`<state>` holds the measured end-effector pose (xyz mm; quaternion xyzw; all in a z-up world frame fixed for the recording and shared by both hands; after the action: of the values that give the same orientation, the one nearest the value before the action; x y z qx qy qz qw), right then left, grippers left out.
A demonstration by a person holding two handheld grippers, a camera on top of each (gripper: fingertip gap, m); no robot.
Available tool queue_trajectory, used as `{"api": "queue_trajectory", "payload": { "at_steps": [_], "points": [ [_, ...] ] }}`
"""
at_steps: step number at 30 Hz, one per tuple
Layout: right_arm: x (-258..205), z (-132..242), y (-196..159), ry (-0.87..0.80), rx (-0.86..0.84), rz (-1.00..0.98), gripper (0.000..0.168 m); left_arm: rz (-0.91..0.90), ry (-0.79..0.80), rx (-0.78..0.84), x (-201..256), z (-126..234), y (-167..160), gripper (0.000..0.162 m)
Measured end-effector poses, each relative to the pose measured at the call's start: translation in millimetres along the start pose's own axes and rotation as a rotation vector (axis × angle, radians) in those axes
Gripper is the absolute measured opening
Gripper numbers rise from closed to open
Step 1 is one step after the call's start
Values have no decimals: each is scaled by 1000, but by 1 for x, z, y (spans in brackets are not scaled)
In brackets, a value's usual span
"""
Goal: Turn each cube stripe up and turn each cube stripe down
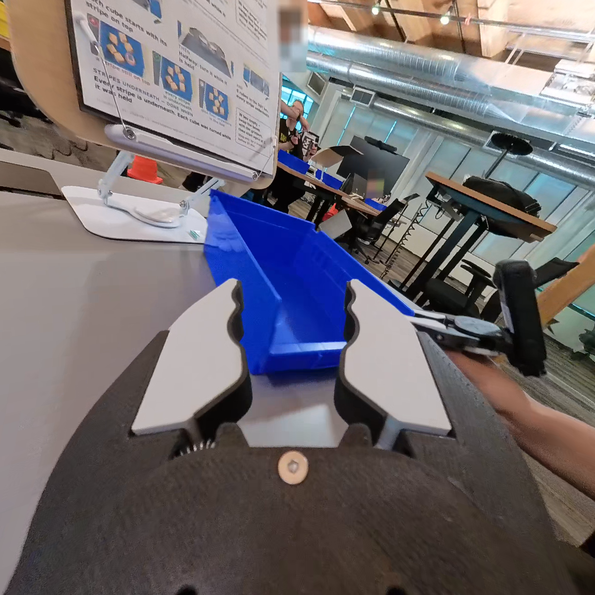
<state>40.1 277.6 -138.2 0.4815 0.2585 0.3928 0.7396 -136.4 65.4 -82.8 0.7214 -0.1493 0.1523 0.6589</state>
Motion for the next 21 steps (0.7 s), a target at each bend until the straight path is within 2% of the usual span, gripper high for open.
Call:
{"api": "queue_trajectory", "payload": {
  "at_steps": [3,7,10,17,21],
  "points": [
    [43,-10,6,-12,-66,-41,4,-16,-1,22,1,-1,2,55],
    [96,-9,9,66,-120,-155,4,8,-12,26,0,-3,3,54],
    [141,-3,8,69,-126,-129,4,34,-22,30,-1,-5,3,54],
    [238,25,2,-170,-91,-74,3,23,-4,40,-2,-8,4,50],
    [273,32,-8,-206,-89,-145,3,-1,-11,17,3,-9,0,50]
  ]
}}
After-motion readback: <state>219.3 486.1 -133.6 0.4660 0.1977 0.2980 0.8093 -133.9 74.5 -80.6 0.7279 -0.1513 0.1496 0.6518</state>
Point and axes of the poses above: each gripper's, where its closed fingertips meet, z back along the fingers, y out of its top, x = y × z across the jaws, the point moved 5 cm from there along z, back along the fingers, and after that the axes turned 4 degrees about -y, right-handed, at the moved point
